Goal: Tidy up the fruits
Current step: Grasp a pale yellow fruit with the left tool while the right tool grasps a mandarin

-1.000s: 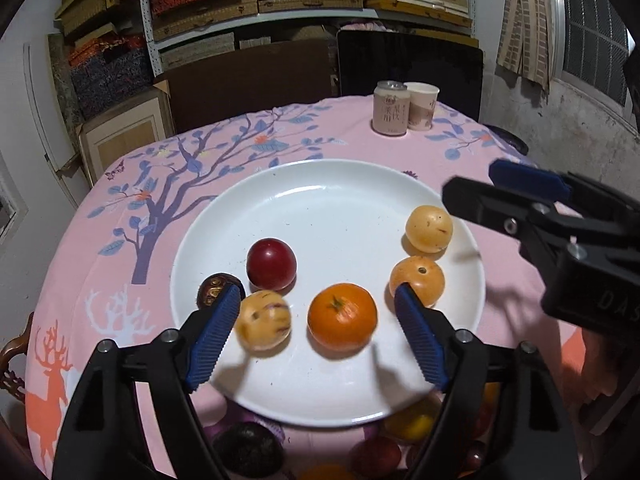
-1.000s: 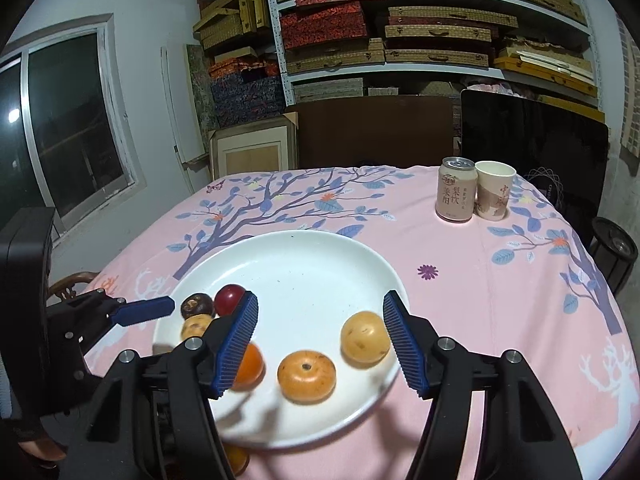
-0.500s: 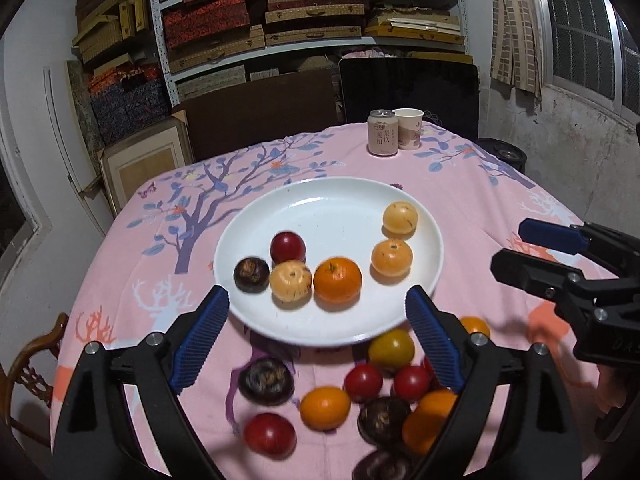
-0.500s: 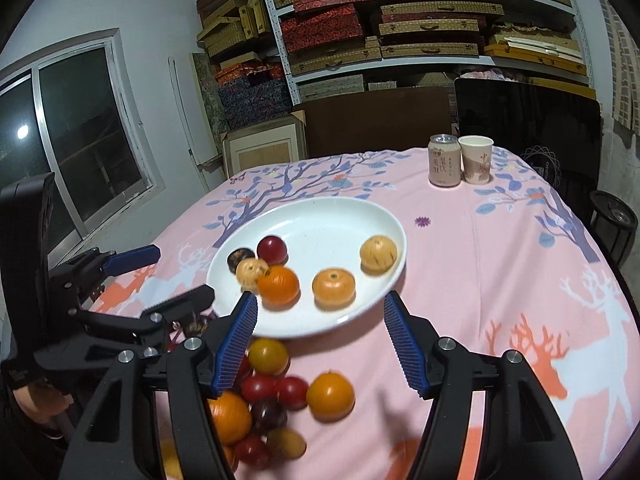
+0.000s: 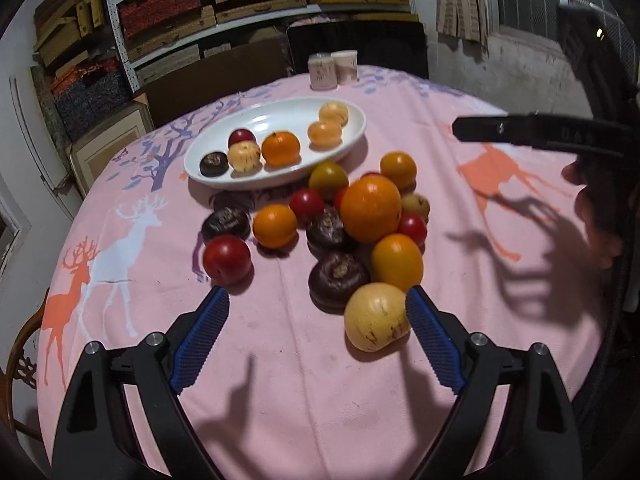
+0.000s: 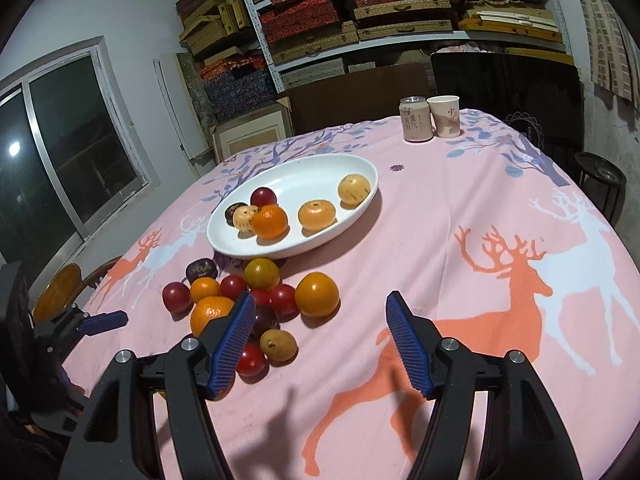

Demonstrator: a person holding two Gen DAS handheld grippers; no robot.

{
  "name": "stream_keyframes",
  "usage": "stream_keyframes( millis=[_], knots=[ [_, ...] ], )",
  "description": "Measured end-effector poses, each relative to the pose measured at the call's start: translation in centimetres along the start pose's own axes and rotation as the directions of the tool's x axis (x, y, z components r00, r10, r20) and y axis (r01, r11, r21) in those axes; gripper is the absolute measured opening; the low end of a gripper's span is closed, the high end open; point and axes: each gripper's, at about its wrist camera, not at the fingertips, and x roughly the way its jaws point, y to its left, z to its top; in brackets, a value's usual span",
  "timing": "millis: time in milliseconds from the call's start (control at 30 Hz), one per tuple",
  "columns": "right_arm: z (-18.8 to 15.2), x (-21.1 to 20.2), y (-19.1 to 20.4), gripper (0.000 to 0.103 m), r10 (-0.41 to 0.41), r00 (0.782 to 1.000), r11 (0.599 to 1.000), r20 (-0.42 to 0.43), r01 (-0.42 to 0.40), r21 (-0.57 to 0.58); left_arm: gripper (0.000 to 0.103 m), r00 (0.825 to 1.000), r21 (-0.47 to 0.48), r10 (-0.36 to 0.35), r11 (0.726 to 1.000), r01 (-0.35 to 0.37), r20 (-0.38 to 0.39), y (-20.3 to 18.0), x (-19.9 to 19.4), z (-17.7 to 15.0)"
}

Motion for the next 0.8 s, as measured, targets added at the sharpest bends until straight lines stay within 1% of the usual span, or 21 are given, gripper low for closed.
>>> stream_keyframes(
  millis=[33, 67, 100, 133, 167, 200, 233, 267, 333, 433, 500, 567, 633, 733, 800],
  knots=[
    [-0.1, 0.1, 0.2, 0.068, 0.001, 1.000, 1.000, -0.005, -0.001, -0.003, 0.083, 0.999, -0.016, -0.036, 0.999, 0.036, -0.011, -0.1, 0.4, 0.0],
    [-0.3, 0.1, 0.4, 0.068, 0.004, 1.000, 1.000, -0.011, -0.004, -0.008, 0.076, 0.997, -0.030, -0.071, 0.997, 0.071, -0.023, -0.3, 0.9, 0.0],
    [-0.5, 0.0, 0.7, 0.068, 0.005, 1.000, 1.000, -0.013, -0.005, -0.014, 0.069, 0.996, -0.028, -0.083, 0.996, 0.082, -0.040, -0.6, 1.5, 0.1],
    [-0.7, -0.1, 0.9, 0.068, 0.001, 1.000, 1.000, -0.015, -0.001, -0.024, 0.049, 0.993, -0.019, -0.099, 0.995, 0.098, -0.064, -1.0, 2.0, 0.0],
    [-0.9, -0.1, 1.2, 0.068, -0.008, 1.000, 0.999, -0.018, 0.007, -0.039, 0.044, 0.990, -0.009, -0.102, 0.995, 0.102, -0.092, -1.6, 2.6, -0.3],
    [-1.1, -0.2, 1.3, 0.068, -0.016, 1.000, 0.998, -0.019, 0.015, -0.054, 0.043, 0.991, 0.007, -0.089, 0.996, 0.090, -0.096, -1.9, 2.7, -0.6],
    [-1.2, -0.4, 1.5, 0.068, -0.020, 1.000, 0.998, -0.017, 0.019, -0.066, 0.040, 0.992, 0.013, -0.091, 0.996, 0.093, -0.090, -2.1, 2.7, -0.9],
    [-1.4, -0.5, 1.5, 0.068, -0.022, 1.000, 0.997, -0.016, 0.020, -0.074, 0.040, 0.991, 0.003, -0.101, 0.995, 0.102, -0.084, -2.0, 2.6, -1.1],
    [-1.6, -0.5, 1.4, 0.068, -0.024, 0.999, 0.997, -0.021, 0.023, -0.078, 0.040, 0.989, -0.038, -0.126, 0.992, 0.124, -0.076, -1.2, 2.5, -1.3],
    [-1.6, -0.1, 1.4, 0.068, -0.038, 0.999, 0.996, -0.031, 0.035, -0.081, 0.040, 0.991, -0.095, -0.129, 0.988, 0.126, -0.028, 0.2, 1.4, -1.7],
    [-1.6, 0.1, 2.0, 0.068, -0.032, 0.999, 0.994, -0.039, 0.028, -0.107, 0.040, 0.994, -0.113, -0.109, 0.988, 0.109, 0.006, 0.9, 0.4, -1.8],
    [-1.4, 0.4, 3.5, 0.068, -0.015, 0.999, 0.988, -0.043, 0.008, -0.155, 0.040, 0.996, -0.132, -0.084, 0.987, 0.087, 0.024, 1.7, -0.3, -1.9],
    [-1.1, 0.9, 5.5, 0.068, 0.006, 0.999, 0.976, -0.052, -0.018, -0.216, 0.040, 0.996, -0.148, -0.081, 0.985, 0.084, 0.025, 2.3, -0.5, -1.8],
    [-1.0, 2.6, 8.3, 0.068, -0.010, 0.997, 0.954, -0.081, -0.015, -0.299, 0.040, 0.997, -0.155, -0.077, 0.985, 0.080, 0.024, 2.5, -0.6, -1.8],
    [-0.9, 4.1, 9.3, 0.068, -0.002, 0.993, 0.952, -0.114, -0.033, -0.304, 0.040, 0.997, -0.153, -0.077, 0.985, 0.080, 0.023, 2.5, -0.6, -1.9]
  ],
)
